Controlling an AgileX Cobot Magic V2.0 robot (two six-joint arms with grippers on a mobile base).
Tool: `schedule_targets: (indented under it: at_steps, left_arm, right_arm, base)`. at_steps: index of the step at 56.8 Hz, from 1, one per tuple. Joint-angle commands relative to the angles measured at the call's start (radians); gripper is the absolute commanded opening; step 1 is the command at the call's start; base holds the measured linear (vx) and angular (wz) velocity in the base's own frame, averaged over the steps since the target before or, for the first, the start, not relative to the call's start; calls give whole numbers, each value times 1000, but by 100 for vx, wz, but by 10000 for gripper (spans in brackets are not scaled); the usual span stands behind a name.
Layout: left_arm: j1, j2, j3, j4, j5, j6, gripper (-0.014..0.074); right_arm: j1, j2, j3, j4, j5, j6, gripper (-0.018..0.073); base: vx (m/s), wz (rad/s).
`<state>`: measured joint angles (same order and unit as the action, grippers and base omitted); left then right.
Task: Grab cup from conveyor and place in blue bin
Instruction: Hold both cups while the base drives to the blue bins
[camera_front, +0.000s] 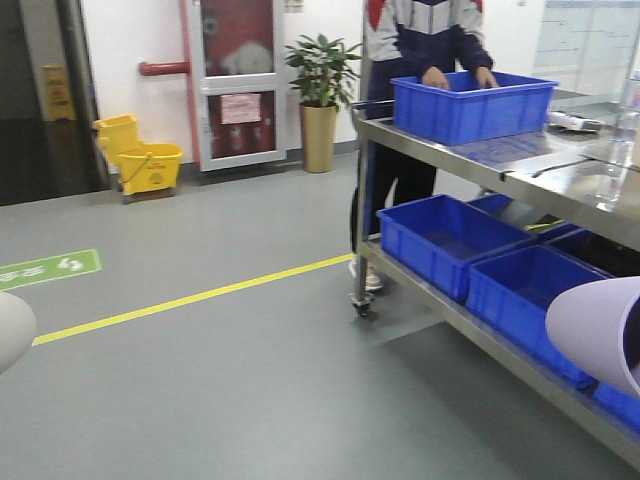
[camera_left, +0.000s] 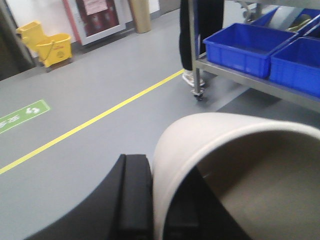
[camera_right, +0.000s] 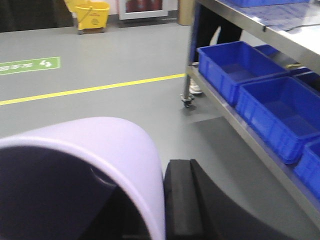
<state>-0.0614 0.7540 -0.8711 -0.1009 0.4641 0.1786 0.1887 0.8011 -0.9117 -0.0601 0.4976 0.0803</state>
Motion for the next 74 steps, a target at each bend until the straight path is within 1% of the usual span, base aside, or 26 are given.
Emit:
schedule_targets:
  at_steps: [1, 20, 58, 74]
  left_arm:
    - [1, -2, -30, -14, -88, -1, -6]
    - [1, -2, -30, -14, -88, -1, -6]
    - [1, -2, -30, -14, -84, -1, -6]
    - [1, -2, -30, -14, -80, -1, -6]
  right_arm:
    - [0, -1, -32, -8, -87, 0, -9]
    - [0, -1, -32, -8, -87, 0, -9]
    - [0, -1, -32, -8, -87, 0, -9]
    - [0, -1, -32, -8, -87, 0, -9]
  base:
    - [24, -35]
    - [27, -23]
    - [36, -3]
    - [37, -21]
